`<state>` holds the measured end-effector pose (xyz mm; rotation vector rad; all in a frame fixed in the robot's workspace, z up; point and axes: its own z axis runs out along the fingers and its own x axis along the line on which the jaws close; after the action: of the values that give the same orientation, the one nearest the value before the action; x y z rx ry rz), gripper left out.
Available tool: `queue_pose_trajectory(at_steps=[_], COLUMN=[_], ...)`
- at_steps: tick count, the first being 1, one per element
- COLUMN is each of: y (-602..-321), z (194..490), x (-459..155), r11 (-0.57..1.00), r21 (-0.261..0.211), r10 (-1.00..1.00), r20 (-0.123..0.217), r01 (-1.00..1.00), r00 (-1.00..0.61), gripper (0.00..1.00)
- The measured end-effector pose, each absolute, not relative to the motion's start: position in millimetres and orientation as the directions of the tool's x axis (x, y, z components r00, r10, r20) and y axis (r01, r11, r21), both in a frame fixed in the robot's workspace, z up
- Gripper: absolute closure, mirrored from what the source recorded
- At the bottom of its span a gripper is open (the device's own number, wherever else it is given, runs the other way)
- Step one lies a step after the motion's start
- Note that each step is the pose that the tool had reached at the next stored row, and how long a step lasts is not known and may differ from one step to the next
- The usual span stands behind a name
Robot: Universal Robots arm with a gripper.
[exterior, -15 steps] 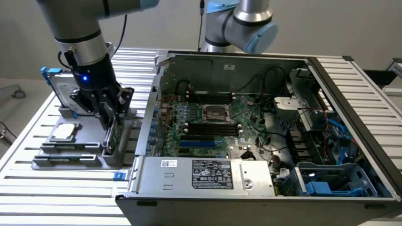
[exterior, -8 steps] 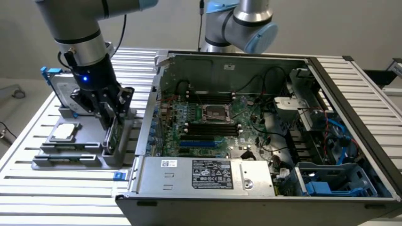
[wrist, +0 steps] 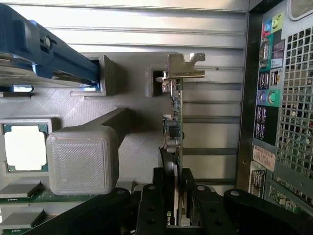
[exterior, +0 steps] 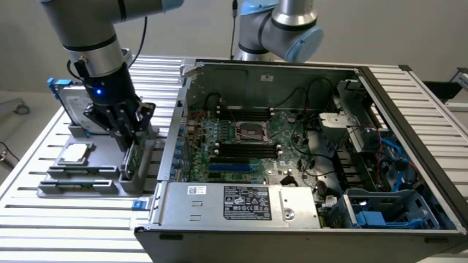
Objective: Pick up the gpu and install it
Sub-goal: 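Pick up the gpu and move the gpu toward the slot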
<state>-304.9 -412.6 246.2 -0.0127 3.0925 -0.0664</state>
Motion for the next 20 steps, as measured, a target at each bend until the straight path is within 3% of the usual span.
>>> queue_pose_trajectory(at_steps=[9, 20], y=[-413, -413], z=[251, 299], x=[-305, -305], r11=[0.999, 0.999], r21=[-0.043, -0.043], r10=[-0.009, -0.009], r20=[-0.048, -0.048], r01=[-0.007, -0.007], r00=[-0.999, -0.999], gripper=[0.73, 0.73])
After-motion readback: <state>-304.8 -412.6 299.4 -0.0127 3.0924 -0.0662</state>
